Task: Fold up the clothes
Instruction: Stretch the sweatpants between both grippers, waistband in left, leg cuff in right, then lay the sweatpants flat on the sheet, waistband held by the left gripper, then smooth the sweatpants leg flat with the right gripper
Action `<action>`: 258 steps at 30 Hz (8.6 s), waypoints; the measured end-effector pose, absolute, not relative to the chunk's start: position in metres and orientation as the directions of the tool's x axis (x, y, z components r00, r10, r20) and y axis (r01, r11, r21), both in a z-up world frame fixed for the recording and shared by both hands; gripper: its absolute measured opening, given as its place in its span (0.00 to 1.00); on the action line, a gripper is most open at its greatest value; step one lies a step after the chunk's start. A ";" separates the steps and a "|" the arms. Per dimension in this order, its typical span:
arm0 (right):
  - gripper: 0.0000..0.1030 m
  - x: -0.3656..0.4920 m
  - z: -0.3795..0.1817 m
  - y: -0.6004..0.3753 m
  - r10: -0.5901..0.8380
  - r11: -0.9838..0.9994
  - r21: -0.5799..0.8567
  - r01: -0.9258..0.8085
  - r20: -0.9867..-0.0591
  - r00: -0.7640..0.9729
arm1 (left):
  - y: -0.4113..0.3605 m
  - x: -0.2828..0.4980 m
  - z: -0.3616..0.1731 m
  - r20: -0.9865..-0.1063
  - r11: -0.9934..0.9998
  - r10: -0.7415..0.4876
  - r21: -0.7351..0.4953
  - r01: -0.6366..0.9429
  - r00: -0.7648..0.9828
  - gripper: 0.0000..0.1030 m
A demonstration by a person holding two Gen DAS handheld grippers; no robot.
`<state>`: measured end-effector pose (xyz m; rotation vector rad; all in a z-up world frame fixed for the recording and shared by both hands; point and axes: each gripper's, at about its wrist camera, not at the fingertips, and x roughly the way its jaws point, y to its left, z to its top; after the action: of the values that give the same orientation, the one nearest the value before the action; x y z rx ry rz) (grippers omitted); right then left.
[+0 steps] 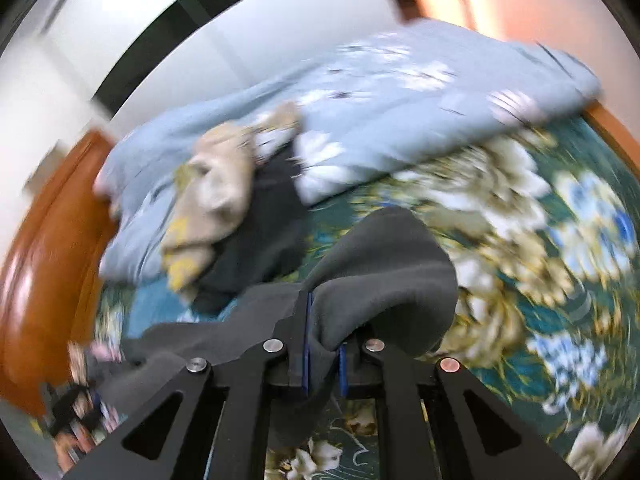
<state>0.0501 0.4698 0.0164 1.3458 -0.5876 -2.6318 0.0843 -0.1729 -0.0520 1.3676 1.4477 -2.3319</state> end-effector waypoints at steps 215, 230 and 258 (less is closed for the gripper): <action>0.49 -0.128 -0.137 0.355 -0.123 -0.953 0.202 -0.226 -0.938 -0.324 | -0.223 0.103 -0.110 -0.792 -0.627 0.212 -0.560 0.542 -0.573 0.56; 0.39 -0.133 -0.160 0.416 -0.130 -0.853 0.272 -0.446 -0.938 -0.322 | -0.210 0.086 -0.126 -0.787 -0.635 0.301 -0.587 0.502 -0.538 0.57; 0.61 -0.147 -0.135 0.414 -0.175 -0.870 0.311 -0.383 -0.920 -0.350 | -0.213 0.090 -0.127 -0.780 -0.605 0.322 -0.606 0.517 -0.537 0.57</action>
<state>-0.1472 0.4142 -0.1353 1.8581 -0.8091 -2.5716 0.0898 -0.2131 -0.1275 1.4394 1.3277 -2.2896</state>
